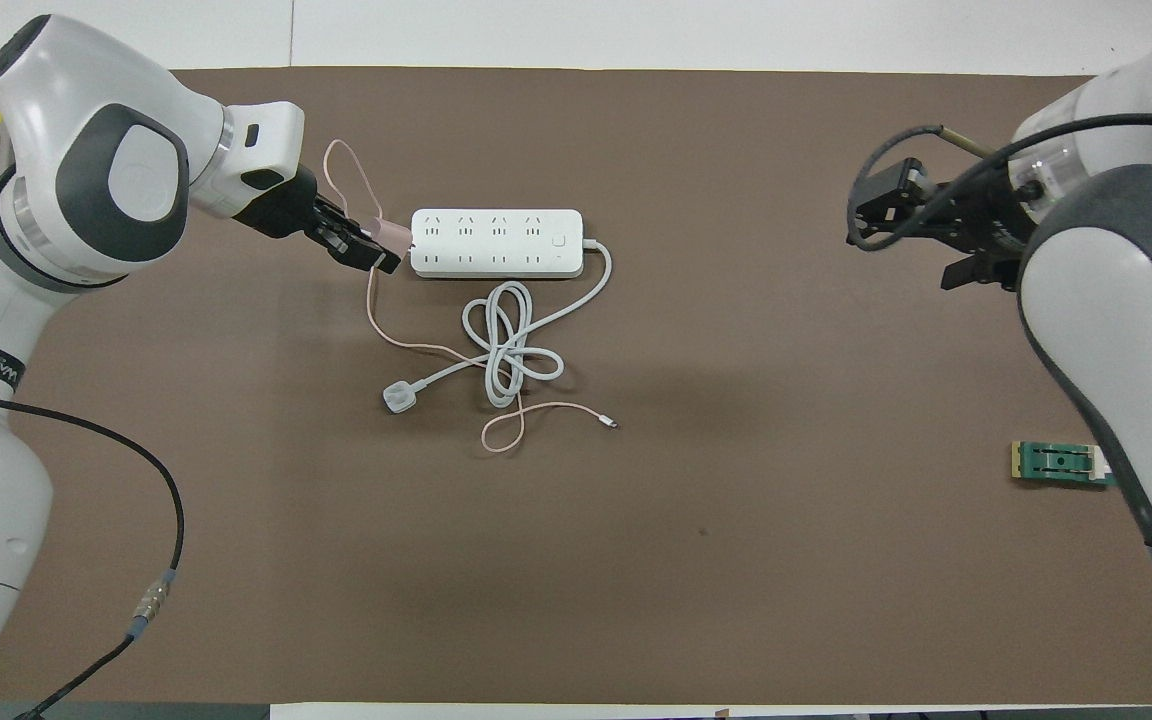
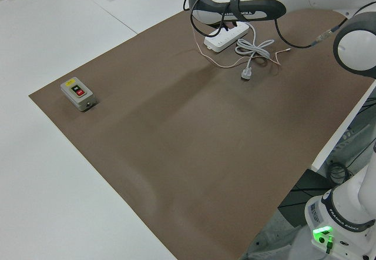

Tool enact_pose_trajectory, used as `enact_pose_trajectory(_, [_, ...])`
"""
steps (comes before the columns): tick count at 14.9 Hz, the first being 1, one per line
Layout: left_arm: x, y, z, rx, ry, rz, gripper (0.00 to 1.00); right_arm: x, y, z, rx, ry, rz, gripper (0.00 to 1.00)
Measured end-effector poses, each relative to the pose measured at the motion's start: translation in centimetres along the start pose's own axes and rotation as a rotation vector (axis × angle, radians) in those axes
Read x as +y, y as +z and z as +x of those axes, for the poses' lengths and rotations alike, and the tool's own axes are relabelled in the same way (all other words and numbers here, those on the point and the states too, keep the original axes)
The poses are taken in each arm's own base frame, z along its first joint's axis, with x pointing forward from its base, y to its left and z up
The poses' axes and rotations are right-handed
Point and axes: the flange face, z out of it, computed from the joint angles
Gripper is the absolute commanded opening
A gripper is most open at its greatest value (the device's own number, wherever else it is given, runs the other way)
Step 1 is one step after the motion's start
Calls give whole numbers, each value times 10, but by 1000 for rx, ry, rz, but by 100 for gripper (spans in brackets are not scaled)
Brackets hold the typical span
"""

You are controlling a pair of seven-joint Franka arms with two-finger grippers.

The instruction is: Plug charger into power strip

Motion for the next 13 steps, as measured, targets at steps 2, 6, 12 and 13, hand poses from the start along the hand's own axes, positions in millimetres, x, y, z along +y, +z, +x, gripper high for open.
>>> enact_pose_trajectory(2, [0, -3, 11, -65, 126, 104, 0, 18, -24, -7, 33, -221, -49, 100])
enact_pose_trajectory(6, [25, 10, 56, -179, 474, 331, 0, 42, -60, -31, 16, -391, -132, 100])
enact_pose_trajectory(12, [53, 41, 85, -390, 735, 531, 0, 61, -60, -53, -20, -393, -144, 100])
enact_pose_trajectory(13, [55, 46, 85, -413, 749, 537, 0, 63, -56, -50, -11, -377, -143, 100])
